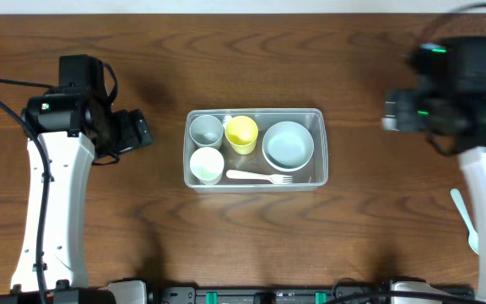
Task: Pack container
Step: 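Move the right gripper back toward the light blue spoon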
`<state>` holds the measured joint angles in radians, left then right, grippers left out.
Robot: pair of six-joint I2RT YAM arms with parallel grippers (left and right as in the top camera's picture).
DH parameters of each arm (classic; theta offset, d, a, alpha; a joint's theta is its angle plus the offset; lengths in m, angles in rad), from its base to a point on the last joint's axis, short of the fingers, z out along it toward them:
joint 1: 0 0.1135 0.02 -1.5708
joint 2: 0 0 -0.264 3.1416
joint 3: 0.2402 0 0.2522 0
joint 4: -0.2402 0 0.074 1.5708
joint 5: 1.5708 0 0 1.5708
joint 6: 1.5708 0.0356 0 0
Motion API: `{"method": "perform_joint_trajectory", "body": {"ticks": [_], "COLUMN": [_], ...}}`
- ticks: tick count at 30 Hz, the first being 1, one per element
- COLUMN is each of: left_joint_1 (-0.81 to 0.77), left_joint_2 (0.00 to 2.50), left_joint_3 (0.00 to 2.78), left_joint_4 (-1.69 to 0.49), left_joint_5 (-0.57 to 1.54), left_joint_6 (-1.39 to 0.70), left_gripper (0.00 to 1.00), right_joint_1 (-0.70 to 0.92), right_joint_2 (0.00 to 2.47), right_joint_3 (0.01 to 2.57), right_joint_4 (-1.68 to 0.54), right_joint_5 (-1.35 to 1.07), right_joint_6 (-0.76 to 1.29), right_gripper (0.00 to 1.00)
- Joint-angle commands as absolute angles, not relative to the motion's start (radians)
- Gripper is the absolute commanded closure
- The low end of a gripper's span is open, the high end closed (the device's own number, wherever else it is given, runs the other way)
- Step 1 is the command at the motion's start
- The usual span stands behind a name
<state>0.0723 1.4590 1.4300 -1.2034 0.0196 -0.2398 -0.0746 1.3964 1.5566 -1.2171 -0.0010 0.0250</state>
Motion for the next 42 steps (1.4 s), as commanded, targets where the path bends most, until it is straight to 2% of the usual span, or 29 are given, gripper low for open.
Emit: {"method": "perform_joint_trajectory", "body": {"ticks": [1, 6, 8, 12, 17, 25, 31, 38, 42], "left_joint_1": [0.078, 0.078, 0.078, 0.078, 0.077, 0.077, 0.077, 0.077, 0.077], "left_joint_2": [1.461, 1.461, 1.461, 1.461, 1.461, 1.461, 1.461, 1.461, 1.461], "left_joint_3": [1.421, 1.421, 1.421, 1.421, 1.421, 1.421, 1.421, 1.421, 1.421], "left_joint_4": [-1.202, -1.202, -1.202, -1.2, -1.2, -1.204, -1.215, -1.222, -1.223], "left_joint_5": [0.014, 0.014, 0.014, 0.015, 0.015, 0.015, 0.015, 0.015, 0.015], "left_joint_6": [-0.245, -0.245, -0.245, -0.245, -0.245, -0.245, -0.245, -0.245, -0.245], "left_gripper": [0.02, 0.02, 0.02, 0.02, 0.02, 0.02, 0.02, 0.02, 0.02], "right_joint_1": [-0.258, -0.5, -0.577, -0.721, -0.853, -0.91, -0.91, -0.91, -0.91], "right_joint_2": [1.378, 1.359, 1.352, 1.35, 1.351, 1.356, 1.361, 1.365, 1.365], "right_joint_3": [1.557, 1.555, 1.55, 1.497, 1.303, 0.952, 0.814, 0.798, 0.798], "right_joint_4": [-1.296, -1.406, -1.442, -1.466, -1.336, -1.023, -0.839, -0.817, -0.822], "right_joint_5": [-0.078, -0.081, -0.08, -0.08, -0.08, -0.087, -0.091, -0.134, -0.255], "right_joint_6": [0.162, 0.22, 0.275, 0.427, 0.606, 0.998, 1.167, 1.177, 1.181], "right_gripper": [0.17, 0.12, 0.01, 0.01, 0.01, 0.01, 0.02, 0.01, 0.01]}}
